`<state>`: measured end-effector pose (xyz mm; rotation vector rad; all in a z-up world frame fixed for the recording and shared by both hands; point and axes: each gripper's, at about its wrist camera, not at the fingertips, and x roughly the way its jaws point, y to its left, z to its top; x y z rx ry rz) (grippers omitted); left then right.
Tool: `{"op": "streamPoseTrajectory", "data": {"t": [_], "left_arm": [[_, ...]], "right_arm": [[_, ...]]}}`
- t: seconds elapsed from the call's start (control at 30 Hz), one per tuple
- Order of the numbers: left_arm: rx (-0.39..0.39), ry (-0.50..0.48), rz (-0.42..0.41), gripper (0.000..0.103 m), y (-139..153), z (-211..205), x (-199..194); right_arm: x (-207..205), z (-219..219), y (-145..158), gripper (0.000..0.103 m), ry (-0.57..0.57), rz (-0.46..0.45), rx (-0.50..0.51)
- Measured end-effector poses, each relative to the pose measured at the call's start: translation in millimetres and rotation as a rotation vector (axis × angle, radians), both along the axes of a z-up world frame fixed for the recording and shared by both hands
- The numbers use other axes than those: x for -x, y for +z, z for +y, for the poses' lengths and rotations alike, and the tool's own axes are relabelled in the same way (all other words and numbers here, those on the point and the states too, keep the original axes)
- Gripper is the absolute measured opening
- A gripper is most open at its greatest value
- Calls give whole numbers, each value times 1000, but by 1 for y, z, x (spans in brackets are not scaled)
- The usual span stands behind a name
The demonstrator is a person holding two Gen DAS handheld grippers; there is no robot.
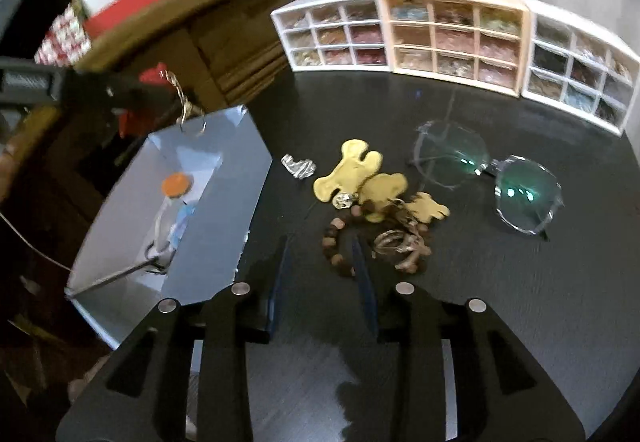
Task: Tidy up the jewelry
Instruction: 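Lift the red bear over the white box with the left tool while the right tool lifts the yellow keychain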
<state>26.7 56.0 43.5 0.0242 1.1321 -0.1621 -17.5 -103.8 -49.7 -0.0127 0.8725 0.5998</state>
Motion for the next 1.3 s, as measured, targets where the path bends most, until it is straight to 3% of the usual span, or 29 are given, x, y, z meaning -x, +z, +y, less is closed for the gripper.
{"op": "streamPoseTrajectory", "data": {"t": [0.13, 0.27, 0.33, 0.4, 0.43, 0.57, 0.67, 0.9, 1.07, 1.3], "left_arm": [[24, 13, -15, 46, 0, 7, 14], [32, 17, -11, 46, -2, 12, 24], [34, 22, -9, 46, -4, 15, 28], [35, 28, -11, 46, -4, 18, 33], [33, 28, -13, 46, -3, 18, 35], [53, 23, -9, 46, 1, 17, 45], [45, 18, -18, 46, 3, 16, 51], [66, 14, -14, 46, 7, 17, 62], [65, 10, -23, 46, 11, 16, 66], [65, 9, -26, 46, 15, 15, 69]], "right_arm": [[-1, 21, -4, 29, 16, -32, 63], [-7, 32, -17, 28, -21, -9, 143], [-9, 33, -21, 26, -64, -26, 185], [-12, 31, -28, 16, -96, 3, 224], [-12, 28, -29, 10, -106, -5, 193], [-12, 22, -32, 10, -114, -17, 150], [-13, 3, -28, 10, -164, 36, -5], [-2, -35, 28, 9, -293, -105, -138], [2, -55, 48, 9, -309, -108, -267], [14, -59, 77, 9, -274, -165, -332]]}}
